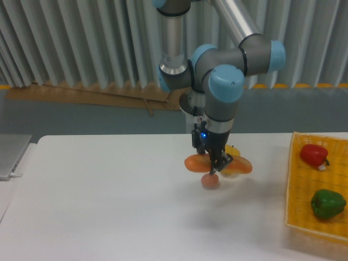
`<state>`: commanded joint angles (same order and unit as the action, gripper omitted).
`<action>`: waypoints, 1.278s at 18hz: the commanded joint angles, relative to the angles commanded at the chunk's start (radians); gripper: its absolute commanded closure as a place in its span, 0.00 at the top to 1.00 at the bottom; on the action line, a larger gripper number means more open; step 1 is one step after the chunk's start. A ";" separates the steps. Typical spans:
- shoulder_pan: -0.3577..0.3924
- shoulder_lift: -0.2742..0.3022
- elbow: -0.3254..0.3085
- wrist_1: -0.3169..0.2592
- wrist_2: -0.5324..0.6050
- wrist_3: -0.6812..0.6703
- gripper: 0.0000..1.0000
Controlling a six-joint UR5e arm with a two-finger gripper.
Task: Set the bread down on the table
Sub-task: 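Lower the bread loaf onto the table and open the gripper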
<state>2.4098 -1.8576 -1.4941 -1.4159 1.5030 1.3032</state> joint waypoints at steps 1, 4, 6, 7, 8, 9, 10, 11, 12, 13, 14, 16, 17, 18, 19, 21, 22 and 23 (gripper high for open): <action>0.005 -0.002 0.000 -0.005 0.023 0.068 0.56; 0.014 -0.003 -0.003 -0.003 0.037 0.110 0.56; 0.015 -0.006 -0.003 0.008 0.052 0.111 0.56; 0.015 -0.006 -0.003 0.023 0.054 0.102 0.56; 0.017 -0.006 -0.003 0.035 0.052 0.096 0.56; 0.021 -0.011 -0.003 0.037 0.052 0.091 0.56; 0.023 -0.014 -0.003 0.038 0.052 0.090 0.56; 0.023 -0.023 -0.005 0.040 0.055 0.088 0.56; 0.022 -0.034 -0.005 0.046 0.055 0.081 0.57; 0.022 -0.043 -0.005 0.061 0.057 0.059 0.57; 0.023 -0.043 -0.005 0.075 0.059 0.047 0.57; 0.022 -0.038 -0.005 0.078 0.060 0.044 0.59; 0.020 -0.037 -0.006 0.081 0.063 0.044 0.81; 0.018 -0.035 -0.006 0.083 0.075 0.045 1.00; 0.017 -0.032 -0.006 0.084 0.092 0.044 1.00; 0.017 -0.029 -0.011 0.086 0.097 0.048 1.00; 0.017 -0.028 -0.011 0.086 0.095 0.050 1.00; 0.018 -0.028 -0.009 0.086 0.094 0.045 1.00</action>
<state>2.4283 -1.8853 -1.5033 -1.3300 1.5969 1.3484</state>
